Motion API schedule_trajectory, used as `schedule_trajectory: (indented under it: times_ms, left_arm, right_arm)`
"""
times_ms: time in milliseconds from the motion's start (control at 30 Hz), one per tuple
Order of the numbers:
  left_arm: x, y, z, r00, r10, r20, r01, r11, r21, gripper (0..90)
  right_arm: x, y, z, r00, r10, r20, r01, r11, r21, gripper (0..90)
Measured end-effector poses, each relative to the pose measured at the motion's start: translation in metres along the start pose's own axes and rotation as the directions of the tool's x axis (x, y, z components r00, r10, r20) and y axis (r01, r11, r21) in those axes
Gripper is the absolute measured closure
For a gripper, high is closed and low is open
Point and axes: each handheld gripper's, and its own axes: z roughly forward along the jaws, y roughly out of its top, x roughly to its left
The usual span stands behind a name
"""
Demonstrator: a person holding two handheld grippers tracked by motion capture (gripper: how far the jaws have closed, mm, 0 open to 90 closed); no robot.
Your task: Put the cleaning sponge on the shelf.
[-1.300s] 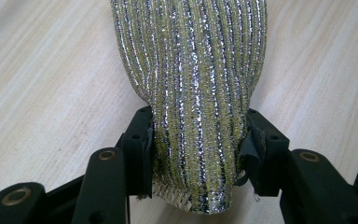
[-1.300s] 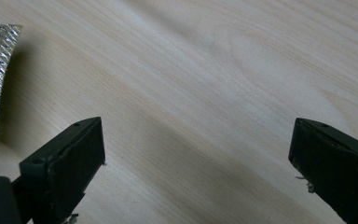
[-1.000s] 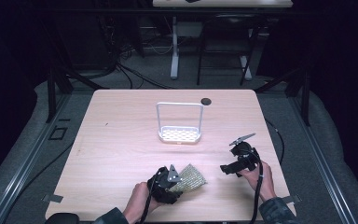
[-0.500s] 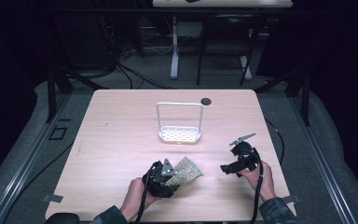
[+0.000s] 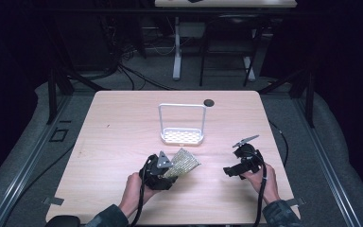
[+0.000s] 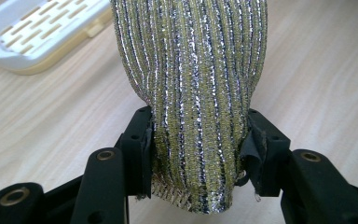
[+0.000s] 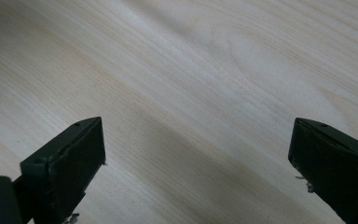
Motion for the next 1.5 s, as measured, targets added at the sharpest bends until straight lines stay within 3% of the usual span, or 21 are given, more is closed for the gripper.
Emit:
schedule_trajectory:
  times_ms: [300,700,1500]
  left_arm:
    - [0.015,0.004,-0.001,0.9988,-0.032,-0.037,0.032,0.9993,-0.018,51.1]
    - [0.026,0.010,-0.001,0.9962,-0.046,-0.074,0.044,0.9987,-0.028,51.4]
    - [0.039,0.021,0.004,0.9939,-0.033,-0.105,0.030,0.9993,-0.023,51.4]
  right_arm:
    - [0.000,0.000,0.000,1.0000,0.000,0.001,0.000,1.000,0.000,3.2]
    - [0.000,0.000,0.000,1.0000,0.002,0.000,-0.002,1.000,-0.005,3.2]
    - [-0.001,-0.001,-0.002,1.0000,0.009,0.000,-0.009,1.000,-0.007,3.4]
